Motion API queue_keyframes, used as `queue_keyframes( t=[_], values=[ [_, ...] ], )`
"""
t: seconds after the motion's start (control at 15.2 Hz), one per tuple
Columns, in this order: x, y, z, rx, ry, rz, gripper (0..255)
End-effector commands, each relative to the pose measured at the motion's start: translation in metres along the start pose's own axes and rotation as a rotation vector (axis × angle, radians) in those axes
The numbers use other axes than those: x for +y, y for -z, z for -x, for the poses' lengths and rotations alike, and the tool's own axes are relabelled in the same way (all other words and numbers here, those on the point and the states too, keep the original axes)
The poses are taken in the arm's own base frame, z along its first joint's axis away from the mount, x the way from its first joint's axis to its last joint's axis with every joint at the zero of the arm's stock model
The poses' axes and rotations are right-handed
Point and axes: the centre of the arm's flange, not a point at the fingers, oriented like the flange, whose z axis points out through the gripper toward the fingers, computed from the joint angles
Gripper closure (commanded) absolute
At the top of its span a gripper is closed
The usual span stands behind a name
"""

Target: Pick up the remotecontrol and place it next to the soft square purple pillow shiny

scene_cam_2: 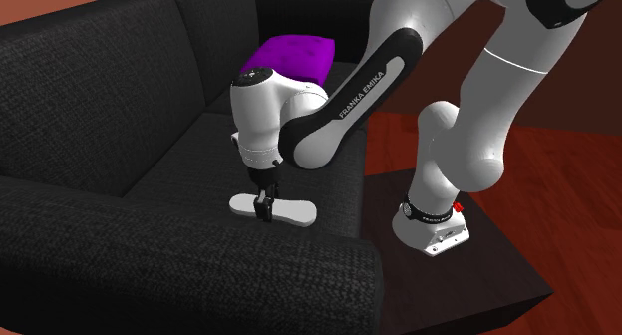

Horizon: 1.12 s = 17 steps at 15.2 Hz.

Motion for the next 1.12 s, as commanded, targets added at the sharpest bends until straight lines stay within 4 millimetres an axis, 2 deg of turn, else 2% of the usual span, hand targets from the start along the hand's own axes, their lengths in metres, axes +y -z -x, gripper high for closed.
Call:
queue_keyframes(
  t=[0.0, 0.33, 1.06],
  values=[
    [0.000, 0.000, 0.000, 0.000, 0.000, 0.000, 255],
    [0.000, 0.000, 0.000, 0.000, 0.000, 0.000, 255],
    [-0.001, 0.058, 0.000, 0.000, 0.000, 0.000, 255]
  ],
)
